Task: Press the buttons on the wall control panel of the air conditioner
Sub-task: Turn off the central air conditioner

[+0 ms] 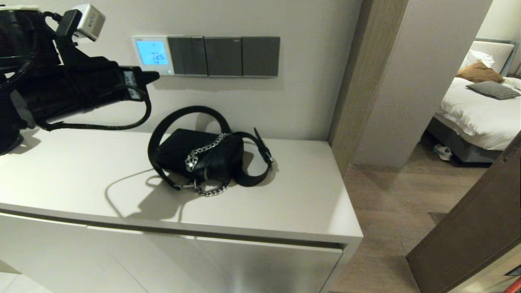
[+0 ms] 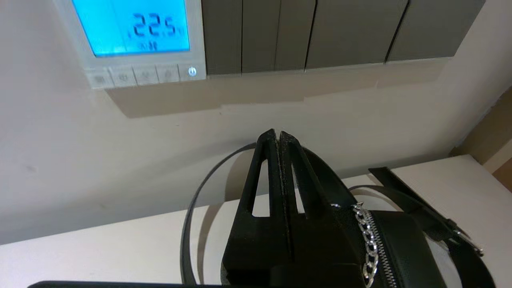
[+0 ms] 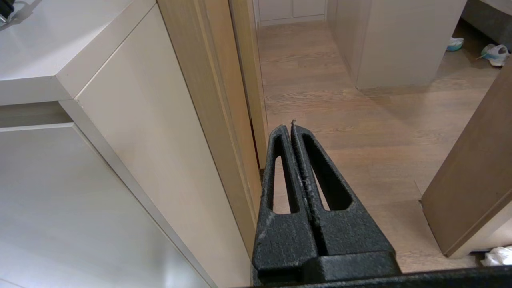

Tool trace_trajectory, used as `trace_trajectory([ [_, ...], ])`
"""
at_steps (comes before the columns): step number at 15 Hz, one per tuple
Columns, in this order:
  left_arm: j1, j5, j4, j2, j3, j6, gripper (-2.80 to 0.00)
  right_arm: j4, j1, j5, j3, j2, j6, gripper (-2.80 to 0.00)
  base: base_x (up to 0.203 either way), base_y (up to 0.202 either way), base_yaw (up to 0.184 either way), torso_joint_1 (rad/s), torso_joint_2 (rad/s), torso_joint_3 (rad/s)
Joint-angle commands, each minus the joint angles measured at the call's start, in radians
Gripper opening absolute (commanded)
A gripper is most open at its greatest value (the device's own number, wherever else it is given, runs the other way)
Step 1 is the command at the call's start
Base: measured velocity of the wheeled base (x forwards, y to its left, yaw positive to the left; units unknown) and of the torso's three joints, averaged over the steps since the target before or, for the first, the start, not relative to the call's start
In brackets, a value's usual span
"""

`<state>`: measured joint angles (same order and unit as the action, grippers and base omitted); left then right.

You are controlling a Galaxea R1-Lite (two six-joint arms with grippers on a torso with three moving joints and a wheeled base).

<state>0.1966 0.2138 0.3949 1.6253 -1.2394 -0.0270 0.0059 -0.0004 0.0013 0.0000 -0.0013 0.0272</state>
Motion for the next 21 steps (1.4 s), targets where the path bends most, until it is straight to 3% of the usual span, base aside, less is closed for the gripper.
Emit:
trace_trajectory([
  [1, 0.000, 0.001, 0.002, 0.031, -0.016, -0.001, -2.80, 0.000, 0.000, 0.000, 0.002, 0.001, 0.000, -2.80, 0.000, 0.000, 0.000, 0.000, 0.00, 0.000],
  [8, 0.000, -0.046, 0.090, 0.123, -0.057, -0.004, -2.80, 0.000, 0.000, 0.001, 0.002, 0.001, 0.000, -2.80, 0.000, 0.000, 0.000, 0.000, 0.00, 0.000],
  [21, 0.000, -0.047, 0.096, 0.166, -0.077, -0.004, -2.80, 0.000, 0.000, 0.001, 0.002, 0.001, 0.000, -2.80, 0.000, 0.000, 0.000, 0.000, 0.00, 0.000],
])
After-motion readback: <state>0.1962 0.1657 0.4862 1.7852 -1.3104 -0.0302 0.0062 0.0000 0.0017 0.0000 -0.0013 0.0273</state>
